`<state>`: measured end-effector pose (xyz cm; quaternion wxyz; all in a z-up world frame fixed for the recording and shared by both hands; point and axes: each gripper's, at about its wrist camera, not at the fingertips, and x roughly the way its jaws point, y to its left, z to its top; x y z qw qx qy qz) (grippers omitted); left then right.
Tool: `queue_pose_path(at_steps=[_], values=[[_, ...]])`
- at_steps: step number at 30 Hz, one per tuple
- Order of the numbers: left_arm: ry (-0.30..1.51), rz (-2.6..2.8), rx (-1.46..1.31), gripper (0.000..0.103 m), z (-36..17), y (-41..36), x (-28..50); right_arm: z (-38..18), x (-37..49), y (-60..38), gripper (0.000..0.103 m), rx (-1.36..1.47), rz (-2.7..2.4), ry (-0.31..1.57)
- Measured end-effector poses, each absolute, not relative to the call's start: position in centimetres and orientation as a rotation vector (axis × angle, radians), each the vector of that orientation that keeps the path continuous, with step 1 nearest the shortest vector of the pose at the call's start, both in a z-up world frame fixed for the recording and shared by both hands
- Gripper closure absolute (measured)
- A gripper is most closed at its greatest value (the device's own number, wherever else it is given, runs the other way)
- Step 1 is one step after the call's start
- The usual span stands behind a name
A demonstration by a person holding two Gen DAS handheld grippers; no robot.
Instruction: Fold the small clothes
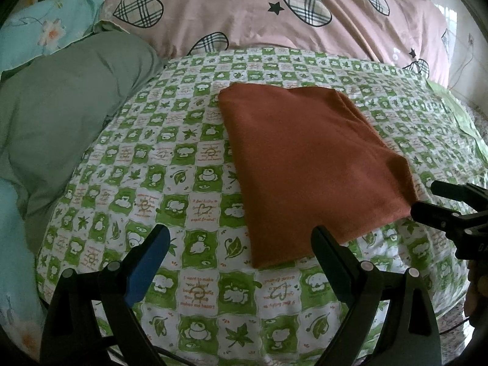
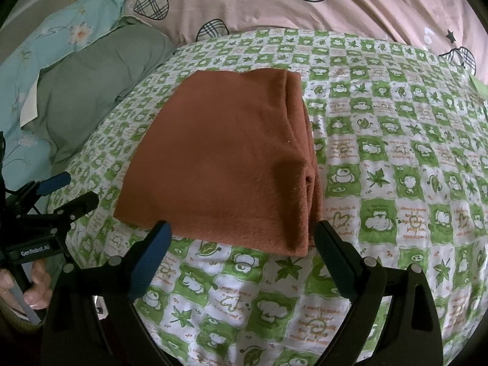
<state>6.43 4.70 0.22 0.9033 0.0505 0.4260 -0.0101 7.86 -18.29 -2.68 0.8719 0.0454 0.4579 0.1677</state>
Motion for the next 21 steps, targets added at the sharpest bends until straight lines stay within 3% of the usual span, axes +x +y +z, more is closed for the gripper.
queue_pose_path(at_steps=[21], values=[[0.878,-0.022,0.111,0.009,0.31,4.57,6.31,-2.70,7.87,-18.25,0.008,0.096,0.350,0.958]])
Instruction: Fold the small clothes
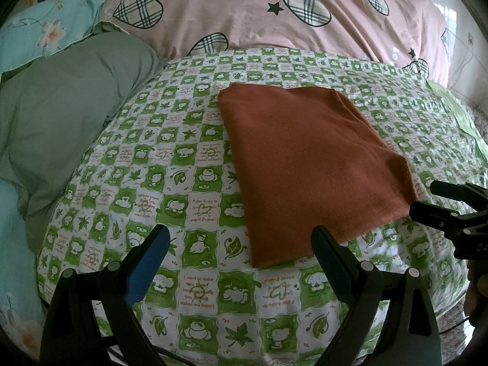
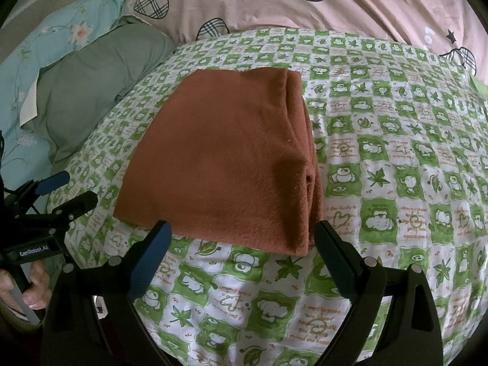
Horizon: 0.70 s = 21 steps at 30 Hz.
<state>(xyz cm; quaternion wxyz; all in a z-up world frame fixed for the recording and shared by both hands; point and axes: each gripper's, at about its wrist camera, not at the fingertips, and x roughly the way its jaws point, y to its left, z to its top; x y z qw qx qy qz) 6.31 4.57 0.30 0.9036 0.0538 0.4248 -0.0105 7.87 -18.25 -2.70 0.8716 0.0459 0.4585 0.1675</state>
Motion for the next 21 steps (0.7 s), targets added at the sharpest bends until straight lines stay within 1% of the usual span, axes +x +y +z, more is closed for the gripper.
queue_pose_path(at_steps=[21], values=[[0.878,-0.022,0.115,0.009,0.30,4.57,6.31,-2.25,7.81,-18.61,0.008,0.092,0.344,0.952]])
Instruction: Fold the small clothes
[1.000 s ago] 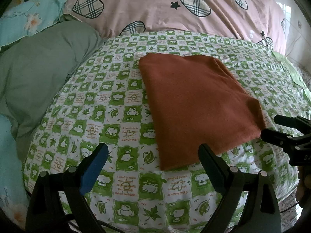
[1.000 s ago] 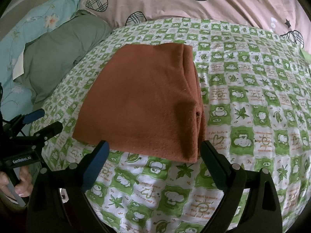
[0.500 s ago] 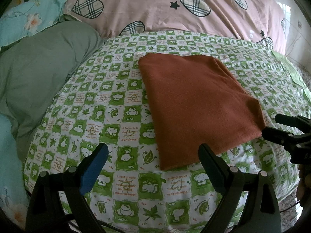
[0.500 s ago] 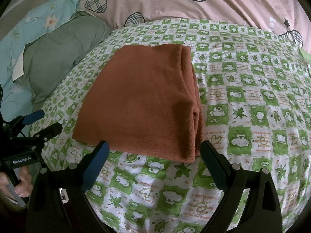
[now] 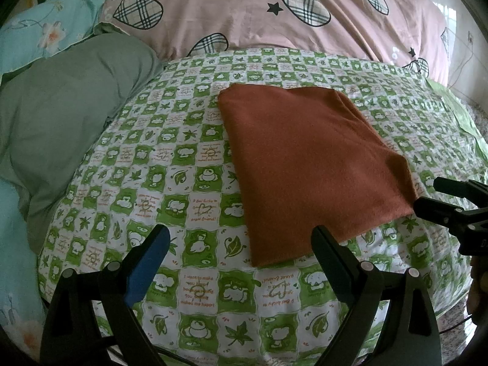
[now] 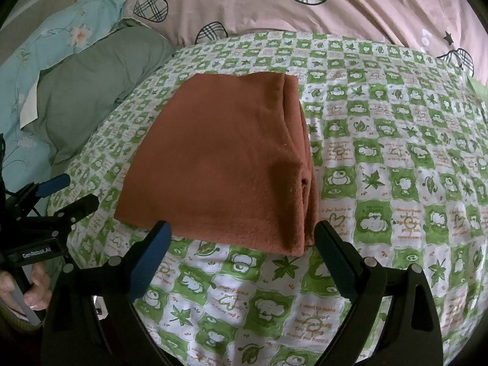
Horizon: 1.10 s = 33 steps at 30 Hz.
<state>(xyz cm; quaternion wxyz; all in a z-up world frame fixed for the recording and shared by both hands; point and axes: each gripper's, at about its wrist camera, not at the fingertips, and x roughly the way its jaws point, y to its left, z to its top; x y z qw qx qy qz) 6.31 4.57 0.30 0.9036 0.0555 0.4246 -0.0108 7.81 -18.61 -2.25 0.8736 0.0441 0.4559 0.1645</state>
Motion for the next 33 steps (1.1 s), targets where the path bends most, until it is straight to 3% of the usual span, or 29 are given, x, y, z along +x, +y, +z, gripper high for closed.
queue_pose_path(at_steps=[33], values=[[0.876,-0.023,0.116,0.009,0.47,4.41,6.47,-2.20,7.75,-18.55,0.008,0.093,0.342,0.950]])
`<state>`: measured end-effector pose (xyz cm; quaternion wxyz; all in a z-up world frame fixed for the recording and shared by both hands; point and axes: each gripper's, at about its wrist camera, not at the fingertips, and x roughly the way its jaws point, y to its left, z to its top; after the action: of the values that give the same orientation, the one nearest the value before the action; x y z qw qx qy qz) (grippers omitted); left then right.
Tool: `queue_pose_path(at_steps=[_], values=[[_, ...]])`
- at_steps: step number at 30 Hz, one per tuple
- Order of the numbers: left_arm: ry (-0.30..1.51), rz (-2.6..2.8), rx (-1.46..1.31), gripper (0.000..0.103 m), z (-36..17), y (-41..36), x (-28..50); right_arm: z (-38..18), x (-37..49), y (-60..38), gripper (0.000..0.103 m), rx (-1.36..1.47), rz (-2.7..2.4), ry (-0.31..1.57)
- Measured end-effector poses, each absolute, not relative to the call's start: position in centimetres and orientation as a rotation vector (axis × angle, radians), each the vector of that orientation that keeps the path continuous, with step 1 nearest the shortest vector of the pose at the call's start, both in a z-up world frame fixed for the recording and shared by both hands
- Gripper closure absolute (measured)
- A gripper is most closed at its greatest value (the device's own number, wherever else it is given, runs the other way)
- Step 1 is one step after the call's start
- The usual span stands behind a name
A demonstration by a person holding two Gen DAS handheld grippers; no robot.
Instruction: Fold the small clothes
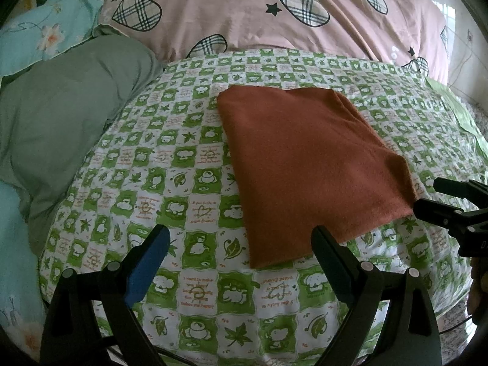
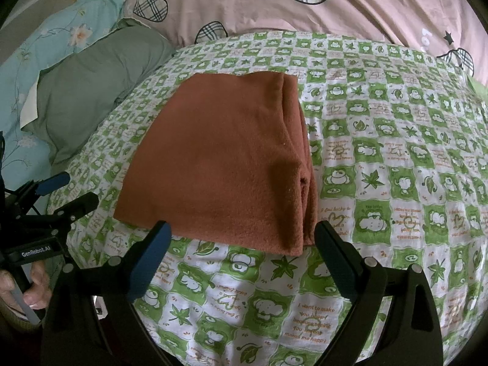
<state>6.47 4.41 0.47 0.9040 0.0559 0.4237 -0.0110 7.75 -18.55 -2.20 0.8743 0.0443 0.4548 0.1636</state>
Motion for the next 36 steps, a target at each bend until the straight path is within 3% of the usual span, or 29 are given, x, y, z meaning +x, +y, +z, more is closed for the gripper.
queue_pose_path(at_steps=[36], values=[[0.858,-0.023,0.131,0.009,1.13,3.90,6.03,-1.80,7.42,-18.74,0.008,0.093,0.338,0.940]])
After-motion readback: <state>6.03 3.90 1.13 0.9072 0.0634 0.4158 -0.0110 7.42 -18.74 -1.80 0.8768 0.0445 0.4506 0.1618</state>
